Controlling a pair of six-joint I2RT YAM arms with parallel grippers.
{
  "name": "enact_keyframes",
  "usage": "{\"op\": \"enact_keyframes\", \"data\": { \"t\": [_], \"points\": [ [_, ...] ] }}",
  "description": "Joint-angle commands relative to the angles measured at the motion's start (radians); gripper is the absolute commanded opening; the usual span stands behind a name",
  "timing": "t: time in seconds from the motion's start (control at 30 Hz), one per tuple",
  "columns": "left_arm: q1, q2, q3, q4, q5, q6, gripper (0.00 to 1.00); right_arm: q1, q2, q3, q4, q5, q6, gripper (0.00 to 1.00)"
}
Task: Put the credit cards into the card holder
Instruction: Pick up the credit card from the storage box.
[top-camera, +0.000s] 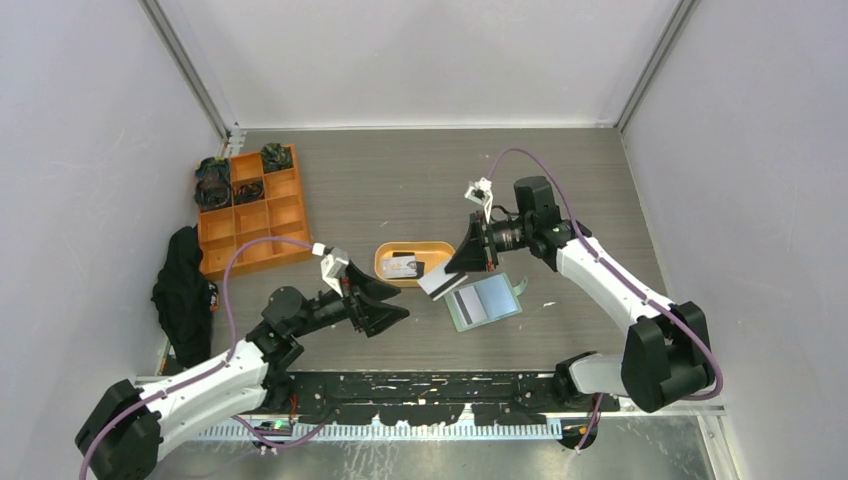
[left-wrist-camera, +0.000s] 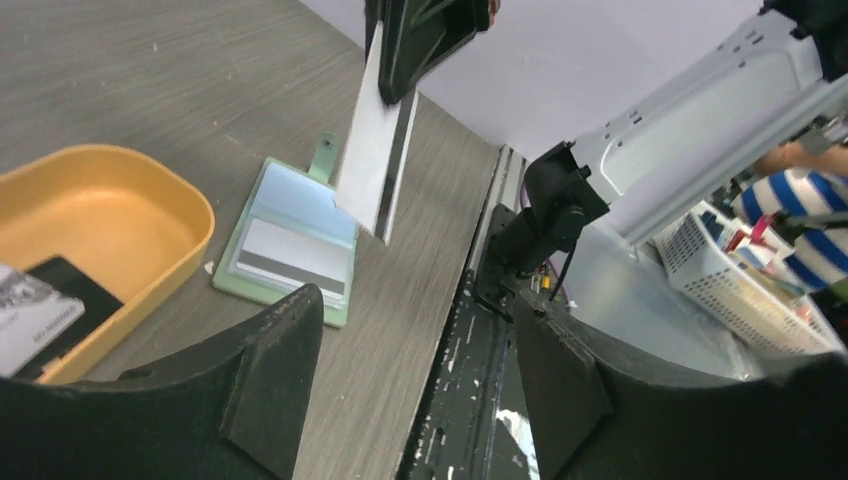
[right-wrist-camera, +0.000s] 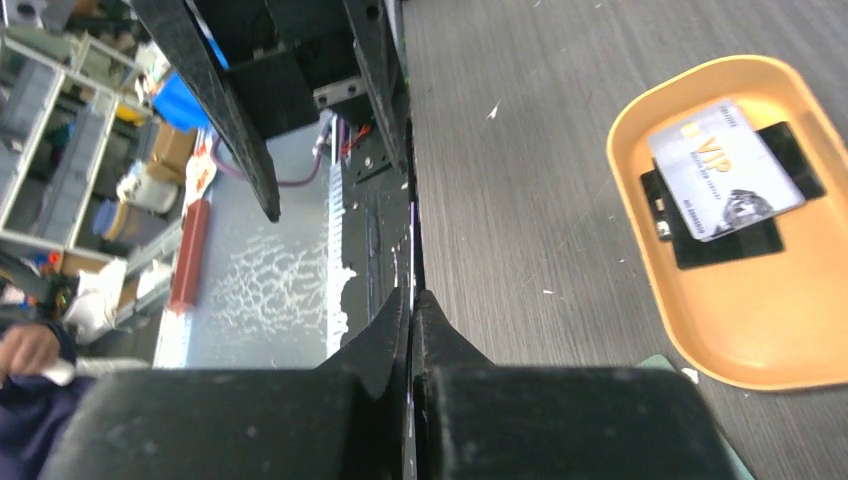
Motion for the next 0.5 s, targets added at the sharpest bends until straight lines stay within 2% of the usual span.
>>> {"op": "enact_keyframes", "data": {
  "t": [0.0, 0.17, 0.37, 0.47],
  "points": [
    [-0.003, 0.010, 0.125, -0.129, 0.138, 0.241, 0.70, 0.041, -0.033, 0.048, -0.212, -0.072, -0.323, 0.01],
    [-0.005, 0.115, 0.180, -0.140, 0.222, 0.257, 0.68, 0.076, -0.019, 0.064, -0.330, -0.035, -0.461, 0.01],
    [-0.039, 0.276, 0.263, -0.144, 0.285, 0.272, 0.59, 0.108, -0.009, 0.069, -0.354, -0.015, -0.493, 0.01],
    [-0.062, 0.335, 0.290, -0.153, 0.266, 0.288, 0.55, 0.116, -0.007, 0.069, -0.362, -0.012, -0.503, 0.01]
  ]
}}
